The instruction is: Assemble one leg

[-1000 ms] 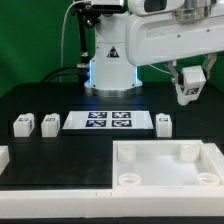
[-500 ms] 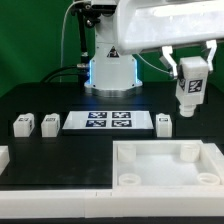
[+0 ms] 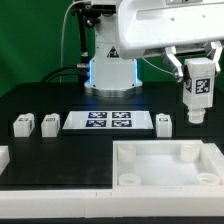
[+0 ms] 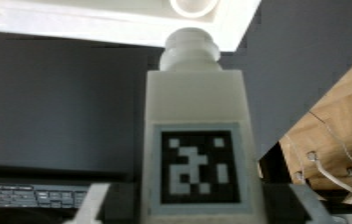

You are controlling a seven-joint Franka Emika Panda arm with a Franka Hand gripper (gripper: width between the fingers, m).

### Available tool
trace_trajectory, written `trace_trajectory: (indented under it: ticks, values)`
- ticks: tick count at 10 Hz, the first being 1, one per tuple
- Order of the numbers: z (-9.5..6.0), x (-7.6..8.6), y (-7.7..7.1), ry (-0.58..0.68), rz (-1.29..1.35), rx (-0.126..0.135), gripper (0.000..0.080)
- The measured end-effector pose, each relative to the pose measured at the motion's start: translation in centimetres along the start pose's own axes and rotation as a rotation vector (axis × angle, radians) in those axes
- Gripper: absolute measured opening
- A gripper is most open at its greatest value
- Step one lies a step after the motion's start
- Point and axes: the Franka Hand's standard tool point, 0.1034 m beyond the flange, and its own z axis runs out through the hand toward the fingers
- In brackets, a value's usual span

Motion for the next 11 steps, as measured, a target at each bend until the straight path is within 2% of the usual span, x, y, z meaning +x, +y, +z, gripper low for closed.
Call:
trace_trajectory:
  ticks: [3, 4, 6, 9, 11]
  values:
    - [0.2, -0.3, 0.0, -0.005, 0.001, 0.001, 0.0291]
    - [1.3, -0.5, -0.1, -0.002, -0.003, 0.006, 0.0291]
    - [4.3, -0.2, 0.3, 0.002, -0.007, 0.016, 0.0291]
    - [6.6, -2.0, 0.0, -0.011, 0.007, 0.027, 0.0291]
    - [7.3, -2.5, -0.1, -0.021, 0.012, 0.031, 0.0291]
